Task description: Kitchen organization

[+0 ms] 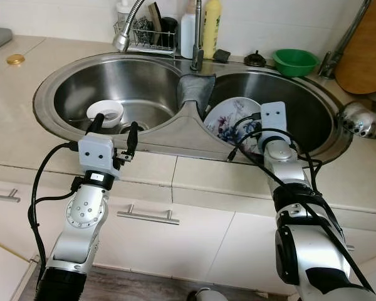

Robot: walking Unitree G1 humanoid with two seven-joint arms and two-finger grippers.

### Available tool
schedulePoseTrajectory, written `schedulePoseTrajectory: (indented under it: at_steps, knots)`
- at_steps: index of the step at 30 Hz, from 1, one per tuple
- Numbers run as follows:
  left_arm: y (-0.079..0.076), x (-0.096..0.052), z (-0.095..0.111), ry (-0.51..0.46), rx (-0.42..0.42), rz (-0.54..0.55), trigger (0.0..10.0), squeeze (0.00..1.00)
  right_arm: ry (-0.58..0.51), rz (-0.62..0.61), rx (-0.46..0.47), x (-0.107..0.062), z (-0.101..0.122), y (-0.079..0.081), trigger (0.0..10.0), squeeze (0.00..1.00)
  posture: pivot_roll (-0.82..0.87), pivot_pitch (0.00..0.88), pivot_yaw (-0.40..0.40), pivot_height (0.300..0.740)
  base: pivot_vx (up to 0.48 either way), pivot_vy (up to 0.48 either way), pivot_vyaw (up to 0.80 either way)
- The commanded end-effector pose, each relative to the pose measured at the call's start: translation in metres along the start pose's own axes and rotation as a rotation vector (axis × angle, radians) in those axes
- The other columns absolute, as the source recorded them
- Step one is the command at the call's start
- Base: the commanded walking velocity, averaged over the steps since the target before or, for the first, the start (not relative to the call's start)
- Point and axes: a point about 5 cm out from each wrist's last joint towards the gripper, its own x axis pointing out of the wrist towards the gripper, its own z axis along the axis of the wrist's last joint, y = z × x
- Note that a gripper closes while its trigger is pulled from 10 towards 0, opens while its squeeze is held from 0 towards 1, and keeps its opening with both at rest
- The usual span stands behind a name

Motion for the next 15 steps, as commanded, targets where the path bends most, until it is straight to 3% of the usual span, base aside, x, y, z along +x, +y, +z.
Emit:
schedulePoseTrajectory:
  at_steps: [1,5,10,15]
  knots:
    - [-0.003,0.001,-0.002,0.015,0.005,-0.016,10.0,0.0,-0.063,-0.059,0.046,0.0,0.011,-0.013,10.0,1.0,-0.08,0.0,-0.049,0.74,0.0,0.0,0.0]
    - [-0.004,0.001,-0.002,0.015,0.006,-0.02,10.0,0.0,-0.149,-0.084,0.125,-0.001,0.024,-0.023,10.0,1.0,-0.08,0.0,-0.047,0.74,0.0,0.0,0.0]
    - [-0.004,0.001,-0.003,0.016,0.008,-0.027,10.0,0.0,-0.238,-0.036,0.328,-0.004,0.036,-0.024,10.0,1.0,-0.08,0.0,-0.045,0.74,0.0,0.0,0.0]
    - [-0.004,0.001,-0.002,0.012,0.0,-0.026,10.0,0.0,-0.272,-0.013,0.357,-0.012,0.034,-0.016,10.0,1.0,-0.08,0.0,-0.046,0.74,0.0,0.0,0.0]
